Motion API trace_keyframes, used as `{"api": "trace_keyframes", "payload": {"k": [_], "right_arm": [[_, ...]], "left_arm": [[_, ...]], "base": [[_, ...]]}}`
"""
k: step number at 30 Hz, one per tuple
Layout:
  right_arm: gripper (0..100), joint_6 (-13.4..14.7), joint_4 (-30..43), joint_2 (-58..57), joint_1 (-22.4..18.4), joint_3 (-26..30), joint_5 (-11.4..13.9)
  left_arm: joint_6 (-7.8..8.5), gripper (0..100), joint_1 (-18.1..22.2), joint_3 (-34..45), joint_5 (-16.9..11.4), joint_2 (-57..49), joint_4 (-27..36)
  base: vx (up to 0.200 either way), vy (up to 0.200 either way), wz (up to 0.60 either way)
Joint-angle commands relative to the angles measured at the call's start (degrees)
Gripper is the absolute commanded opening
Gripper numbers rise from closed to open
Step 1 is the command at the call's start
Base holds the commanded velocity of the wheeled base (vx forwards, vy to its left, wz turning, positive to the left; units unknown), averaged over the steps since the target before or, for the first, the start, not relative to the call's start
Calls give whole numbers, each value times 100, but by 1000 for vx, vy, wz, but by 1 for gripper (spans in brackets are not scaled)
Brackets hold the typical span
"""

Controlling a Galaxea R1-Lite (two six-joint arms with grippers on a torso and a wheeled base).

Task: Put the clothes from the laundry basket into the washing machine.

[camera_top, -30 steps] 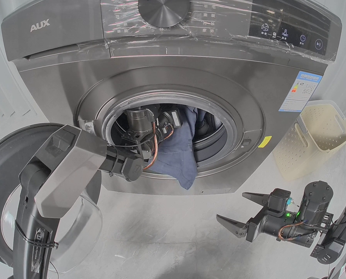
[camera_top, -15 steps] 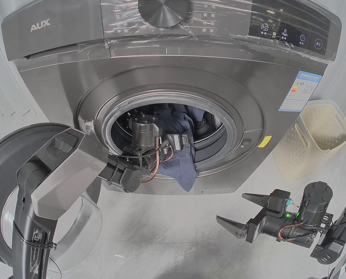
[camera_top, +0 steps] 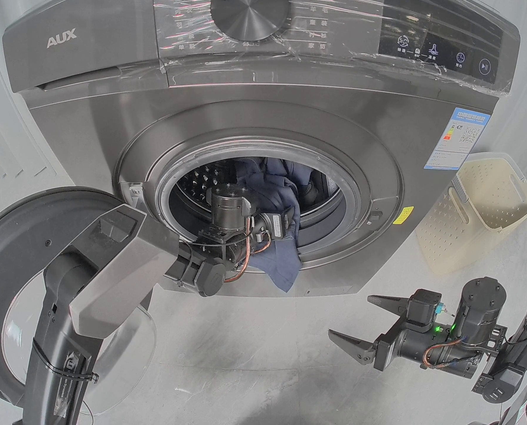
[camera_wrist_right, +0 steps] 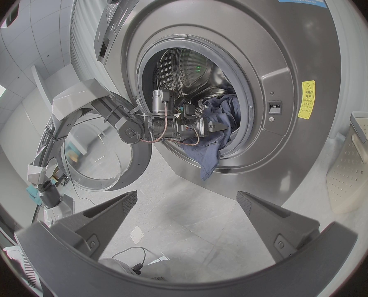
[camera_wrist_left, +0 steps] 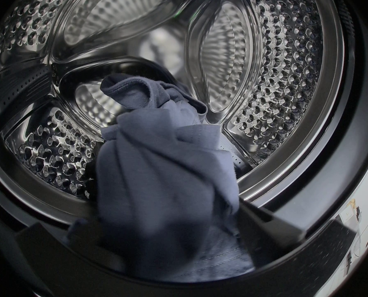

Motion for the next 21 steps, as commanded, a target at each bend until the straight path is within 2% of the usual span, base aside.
{"api": "trace_keyframes", "payload": {"k": [1, 4, 9, 12, 21], "right_arm": [[100, 2, -3, 14, -3, -2, 2], [100, 2, -3, 14, -3, -11, 2], [100, 2, -3, 14, -3, -19, 10], [100, 2, -3, 40, 6, -19, 10], [100, 2, -3, 111, 6, -19, 19]], "left_arm": [[-19, 0, 9, -298, 17, 247, 31], [-36, 0, 35, -790, 123, 378, 74], [-45, 0, 202, -2275, 624, 704, 180], [-80, 0, 325, -2361, 676, 730, 233], [-133, 0, 334, -2361, 685, 712, 31]], "base": [[0, 0, 0], [0, 0, 0], [0, 0, 0], [0, 0, 0], [0, 0, 0]]}}
